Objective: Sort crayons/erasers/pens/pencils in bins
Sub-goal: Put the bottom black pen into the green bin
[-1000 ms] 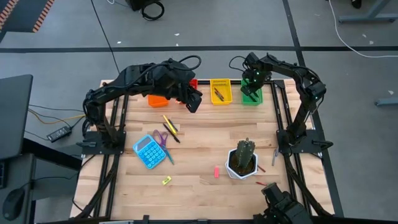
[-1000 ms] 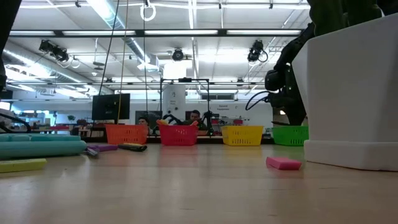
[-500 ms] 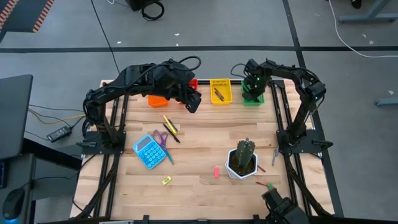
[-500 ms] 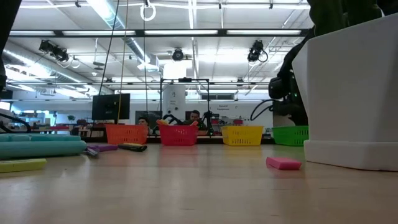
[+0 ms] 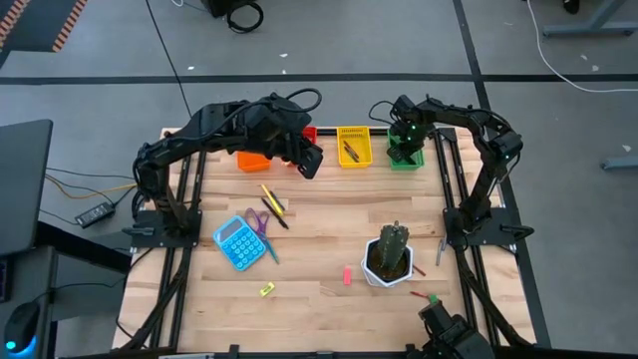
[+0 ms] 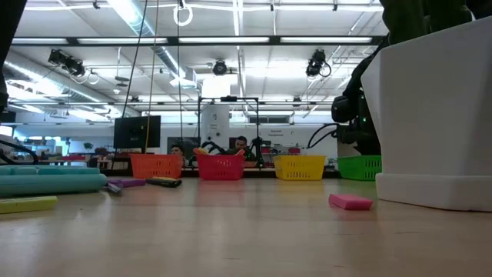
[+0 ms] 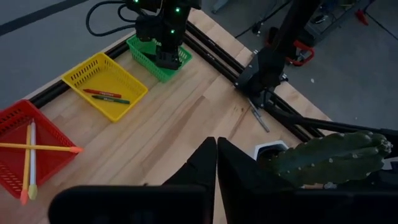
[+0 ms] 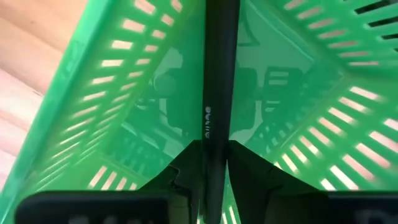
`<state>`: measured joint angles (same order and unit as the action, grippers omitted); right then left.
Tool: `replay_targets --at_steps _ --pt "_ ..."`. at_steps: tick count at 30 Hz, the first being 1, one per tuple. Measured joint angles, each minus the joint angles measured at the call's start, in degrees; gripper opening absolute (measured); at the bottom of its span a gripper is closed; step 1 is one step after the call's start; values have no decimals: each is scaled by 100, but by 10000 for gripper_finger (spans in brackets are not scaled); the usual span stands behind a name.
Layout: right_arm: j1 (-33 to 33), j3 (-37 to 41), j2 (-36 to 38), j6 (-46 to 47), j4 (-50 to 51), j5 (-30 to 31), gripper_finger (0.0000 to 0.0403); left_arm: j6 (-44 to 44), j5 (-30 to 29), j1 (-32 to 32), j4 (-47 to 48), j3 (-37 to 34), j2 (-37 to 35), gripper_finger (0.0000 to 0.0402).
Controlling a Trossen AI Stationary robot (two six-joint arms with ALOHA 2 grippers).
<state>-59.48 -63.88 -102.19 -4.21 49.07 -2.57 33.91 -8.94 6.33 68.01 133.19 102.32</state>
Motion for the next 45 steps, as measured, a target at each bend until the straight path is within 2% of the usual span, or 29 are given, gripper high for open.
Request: replay_targets --at_steps 7,15,20,30,45 --pt "2 -28 0 22 121 -2 101 -9 -3 83 1 0 -2 11" --pt "2 -506 55 123 522 -4 102 -11 -3 226 0 0 -2 24" --pt "-3 -664 61 142 58 7 102 -12 -3 251 -2 0 -2 15" --pt "-5 -667 61 907 -417 712 102 29 -1 246 -2 0 -2 20" --pt "-14 -667 59 1037 -854 855 102 28 7 245 14 0 -6 18"
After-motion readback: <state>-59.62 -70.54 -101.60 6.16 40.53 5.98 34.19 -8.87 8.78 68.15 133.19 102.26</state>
